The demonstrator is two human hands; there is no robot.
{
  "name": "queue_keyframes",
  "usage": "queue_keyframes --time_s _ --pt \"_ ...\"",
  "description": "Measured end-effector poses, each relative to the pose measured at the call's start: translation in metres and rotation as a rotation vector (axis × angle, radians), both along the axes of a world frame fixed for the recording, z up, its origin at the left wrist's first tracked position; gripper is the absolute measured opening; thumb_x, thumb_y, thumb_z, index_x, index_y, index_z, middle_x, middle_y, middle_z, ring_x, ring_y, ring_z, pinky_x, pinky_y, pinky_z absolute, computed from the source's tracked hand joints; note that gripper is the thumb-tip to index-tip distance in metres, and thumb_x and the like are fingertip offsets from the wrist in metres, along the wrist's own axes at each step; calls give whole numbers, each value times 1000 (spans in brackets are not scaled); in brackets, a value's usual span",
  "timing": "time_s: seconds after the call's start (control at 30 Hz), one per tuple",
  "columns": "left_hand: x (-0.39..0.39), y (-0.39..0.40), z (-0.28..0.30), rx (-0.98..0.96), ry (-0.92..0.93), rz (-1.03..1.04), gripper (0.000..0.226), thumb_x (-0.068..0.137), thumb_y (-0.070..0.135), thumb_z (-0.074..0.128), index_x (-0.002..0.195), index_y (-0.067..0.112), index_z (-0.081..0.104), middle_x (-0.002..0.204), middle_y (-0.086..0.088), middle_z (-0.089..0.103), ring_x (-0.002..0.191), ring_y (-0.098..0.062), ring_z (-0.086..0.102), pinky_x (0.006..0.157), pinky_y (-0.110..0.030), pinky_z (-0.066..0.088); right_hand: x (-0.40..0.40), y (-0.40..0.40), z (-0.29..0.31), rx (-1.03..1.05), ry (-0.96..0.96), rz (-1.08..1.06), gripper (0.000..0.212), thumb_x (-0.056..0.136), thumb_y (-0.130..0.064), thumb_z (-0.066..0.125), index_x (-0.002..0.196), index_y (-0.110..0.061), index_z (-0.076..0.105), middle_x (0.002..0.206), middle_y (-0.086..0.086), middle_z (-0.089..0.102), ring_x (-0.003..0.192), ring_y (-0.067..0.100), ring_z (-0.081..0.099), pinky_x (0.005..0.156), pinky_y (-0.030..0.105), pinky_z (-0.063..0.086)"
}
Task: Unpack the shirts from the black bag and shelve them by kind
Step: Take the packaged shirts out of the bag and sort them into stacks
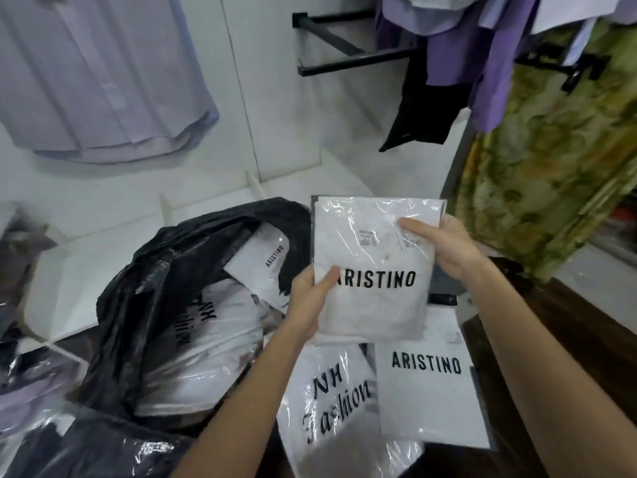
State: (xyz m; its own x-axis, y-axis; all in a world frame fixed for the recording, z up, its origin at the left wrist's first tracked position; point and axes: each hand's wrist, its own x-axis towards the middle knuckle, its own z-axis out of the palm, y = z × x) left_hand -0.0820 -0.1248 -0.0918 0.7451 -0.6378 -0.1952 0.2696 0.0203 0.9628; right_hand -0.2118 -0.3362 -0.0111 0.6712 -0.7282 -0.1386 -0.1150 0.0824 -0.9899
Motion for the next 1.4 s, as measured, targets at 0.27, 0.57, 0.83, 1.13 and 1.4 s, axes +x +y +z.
queue_keyframes --time_s 0.27,0.57,0.83,1.13,1.4 --pt "-78 -39 -115 301 289 -174 42 90 37 77 124 15 66 125 1 72 116 -21 67 106 -41 51 -101 5 -147 159 274 -325 32 72 -13 93 99 -12 75 101 11 78 87 30 76 82 44 64" --pt "-113 -58 -147 708 -317 -203 66 87 3 68 146 6 40 134 -17 46 125 -35 51 108 -41 46 -135 4 -239 -27 537 -341 58 69 -47 92 117 -33 63 112 -7 72 99 17 69 83 37 60" --pt "-106 -67 -151 772 -404 -328 89 97 2 60 163 7 1 157 -24 34 142 -36 40 116 -34 33 -128 4 -244 194 407 -316 56 76 -32 90 122 -19 62 114 3 75 93 17 75 76 31 62" --pt "-85 -61 -153 693 -399 -226 82 96 4 64 162 19 18 150 -16 50 131 -32 54 107 -36 47 -116 -7 -236 93 428 -72 75 62 -22 98 127 -27 60 118 -6 74 107 17 72 91 42 61" --pt "-80 -56 -144 729 -380 -382 86 97 18 67 163 22 12 145 -19 48 119 -30 59 97 -31 48 -123 2 -241 24 763 -145 95 57 -77 83 127 -21 53 119 -2 67 106 22 67 93 46 59"
